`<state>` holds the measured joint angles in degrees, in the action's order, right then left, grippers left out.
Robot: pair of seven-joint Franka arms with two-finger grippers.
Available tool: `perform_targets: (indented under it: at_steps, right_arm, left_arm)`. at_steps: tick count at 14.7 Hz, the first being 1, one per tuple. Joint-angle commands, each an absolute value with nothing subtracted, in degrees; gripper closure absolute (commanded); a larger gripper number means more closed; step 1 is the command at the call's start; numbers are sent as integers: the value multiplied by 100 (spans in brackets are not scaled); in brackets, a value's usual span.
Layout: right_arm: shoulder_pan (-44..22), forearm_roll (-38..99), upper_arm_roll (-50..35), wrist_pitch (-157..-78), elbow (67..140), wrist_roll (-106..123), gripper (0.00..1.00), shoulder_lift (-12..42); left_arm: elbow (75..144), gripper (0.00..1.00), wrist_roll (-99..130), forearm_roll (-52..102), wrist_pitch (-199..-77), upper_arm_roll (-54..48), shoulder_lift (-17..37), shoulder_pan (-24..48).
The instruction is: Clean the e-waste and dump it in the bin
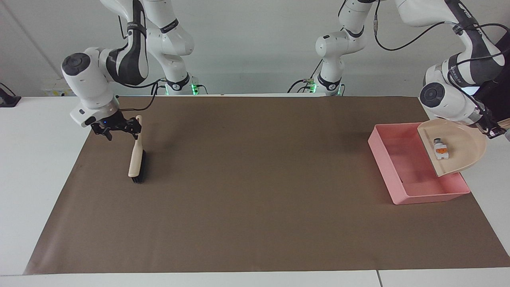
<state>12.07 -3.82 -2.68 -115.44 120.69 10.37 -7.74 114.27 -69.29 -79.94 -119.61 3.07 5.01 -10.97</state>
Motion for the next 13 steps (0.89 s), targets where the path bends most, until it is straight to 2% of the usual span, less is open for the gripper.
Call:
perform_targets:
  at_steps: [1,4,7,13]
  right_arm:
    - [1204,-457,-325,-10621,11148,434,0,-782]
    - [1213,-404,-325,-9470,10225,-428,0,-756]
    - [1213,-282,-325,-8545,9240,-1071,0,-423]
    - [1047,-246,-264,-8315,9237,-1046,0,-413]
  left_arm:
    - [11584,100,-6768,-8401,-11376,343,325,-696]
    - [11593,100,-6391,-8710,-10461,343,343,-221]
    - [11610,100,-6232,-9148,-10178,343,343,-123]
    - [11856,100,-5722,-10193,-9881,343,334,-114]
